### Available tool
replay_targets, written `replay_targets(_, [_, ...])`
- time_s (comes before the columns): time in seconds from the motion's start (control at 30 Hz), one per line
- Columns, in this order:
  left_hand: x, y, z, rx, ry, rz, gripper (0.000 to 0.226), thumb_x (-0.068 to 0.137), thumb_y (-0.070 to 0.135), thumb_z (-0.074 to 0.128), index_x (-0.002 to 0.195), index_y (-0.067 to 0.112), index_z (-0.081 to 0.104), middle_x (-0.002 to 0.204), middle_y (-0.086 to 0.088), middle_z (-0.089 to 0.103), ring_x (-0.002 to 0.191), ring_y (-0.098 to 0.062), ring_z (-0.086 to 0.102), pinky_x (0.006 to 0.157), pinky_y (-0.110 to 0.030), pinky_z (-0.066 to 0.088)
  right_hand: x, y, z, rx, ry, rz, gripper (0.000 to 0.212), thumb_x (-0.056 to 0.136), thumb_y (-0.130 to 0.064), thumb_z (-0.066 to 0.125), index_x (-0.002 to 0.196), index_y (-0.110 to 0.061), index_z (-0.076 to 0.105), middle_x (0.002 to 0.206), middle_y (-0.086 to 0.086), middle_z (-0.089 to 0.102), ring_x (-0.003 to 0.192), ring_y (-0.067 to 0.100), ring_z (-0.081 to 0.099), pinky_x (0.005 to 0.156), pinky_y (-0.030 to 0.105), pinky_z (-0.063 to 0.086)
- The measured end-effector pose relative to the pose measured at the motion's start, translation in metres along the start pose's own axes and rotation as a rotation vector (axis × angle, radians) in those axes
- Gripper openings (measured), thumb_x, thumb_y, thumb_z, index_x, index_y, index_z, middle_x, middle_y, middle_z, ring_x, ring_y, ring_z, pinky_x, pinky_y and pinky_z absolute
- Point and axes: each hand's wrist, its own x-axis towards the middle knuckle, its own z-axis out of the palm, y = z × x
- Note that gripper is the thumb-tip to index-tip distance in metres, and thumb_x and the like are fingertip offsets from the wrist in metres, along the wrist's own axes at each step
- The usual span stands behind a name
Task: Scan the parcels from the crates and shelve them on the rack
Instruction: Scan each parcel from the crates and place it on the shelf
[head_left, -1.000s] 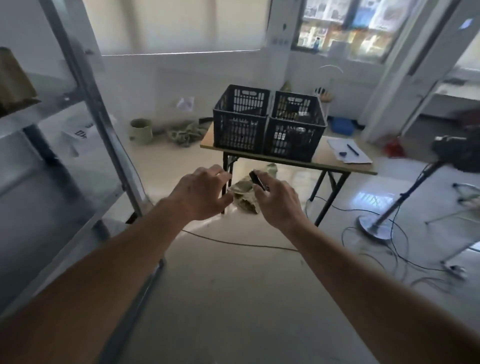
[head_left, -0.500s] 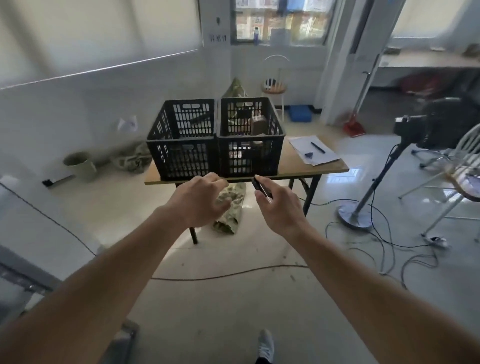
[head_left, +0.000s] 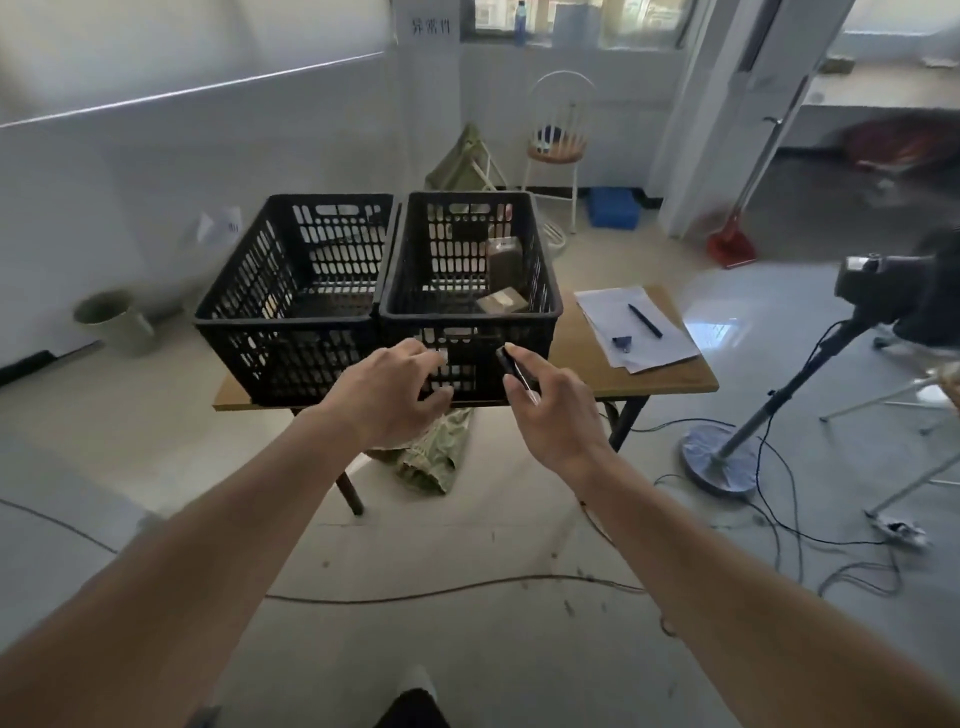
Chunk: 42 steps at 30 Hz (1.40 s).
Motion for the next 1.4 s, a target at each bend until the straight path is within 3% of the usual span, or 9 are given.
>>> replay_targets(0.4, [0.198, -0.069, 0.01, -0.039, 0.001, 0.025, 0.055, 0.103, 0.056, 0.051, 0.149, 0.027, 0.052, 0.147, 0.005, 0.052, 0.126, -0.02, 0.058, 0.097, -0.042, 0.054, 0.206, 0.009, 0.037, 0.004, -0.021, -0.014, 0.049, 0.111, -0.042, 0.052, 0.16, -0.038, 0.045, 0.145, 0.013, 0.063, 0.137, 0.027, 0.055, 0.114, 0.05, 0.048])
replay_targets(0.7, [0.317, -0.117, 0.042, -0.054, -0.202, -0.002, 0.057, 0.104, 0.052, 0.053, 0.154, 0.027, 0.047, 0.152, 0.004, 0.048, 0.132, -0.023, 0.056, 0.102, -0.045, 0.053, 0.323, 0.036, 0.076, 0.041, -0.101, 0.097, 0.049, 0.111, -0.044, 0.052, 0.159, -0.042, 0.045, 0.147, 0.008, 0.06, 0.137, 0.025, 0.057, 0.118, 0.042, 0.045])
replay_targets(0.9, [0.364, -0.134, 0.084, -0.069, -0.341, -0.056, 0.05, 0.106, 0.043, 0.054, 0.153, 0.026, 0.05, 0.15, 0.002, 0.051, 0.126, -0.02, 0.058, 0.1, -0.041, 0.055, 0.374, 0.068, 0.103, 0.073, -0.16, 0.123, 0.049, 0.11, -0.045, 0.054, 0.158, -0.043, 0.046, 0.144, 0.007, 0.06, 0.132, 0.021, 0.057, 0.102, 0.023, 0.036])
replay_targets(1.13, [0.4, -0.142, 0.132, -0.147, -0.49, -0.138, 0.048, 0.104, 0.033, 0.06, 0.152, 0.031, 0.053, 0.155, 0.003, 0.048, 0.131, -0.02, 0.055, 0.105, -0.039, 0.052, 0.412, 0.091, 0.126, 0.099, -0.275, 0.163, 0.049, 0.11, -0.044, 0.053, 0.158, -0.044, 0.046, 0.137, 0.006, 0.057, 0.115, 0.01, 0.05, 0.098, 0.021, 0.036])
replay_targets(1.3, [0.42, -0.156, 0.163, -0.092, -0.622, -0.142, 0.06, 0.105, 0.024, 0.056, 0.16, 0.042, 0.036, 0.171, 0.002, 0.025, 0.15, -0.029, 0.035, 0.118, -0.049, 0.042, 0.433, 0.102, 0.135, 0.099, -0.331, 0.175, 0.049, 0.11, -0.041, 0.054, 0.159, -0.041, 0.046, 0.134, 0.003, 0.055, 0.109, 0.006, 0.046, 0.08, 0.007, 0.032])
replay_targets(1.4, [0.428, -0.163, 0.177, -0.048, -0.702, -0.138, 0.072, 0.105, 0.029, 0.056, 0.163, 0.05, 0.018, 0.176, 0.002, 0.01, 0.159, -0.037, 0.013, 0.125, -0.059, 0.027, 0.442, 0.105, 0.138, 0.116, -0.352, 0.194, 0.049, 0.11, -0.041, 0.054, 0.159, -0.041, 0.046, 0.13, 0.003, 0.054, 0.111, 0.009, 0.049, 0.086, 0.014, 0.037])
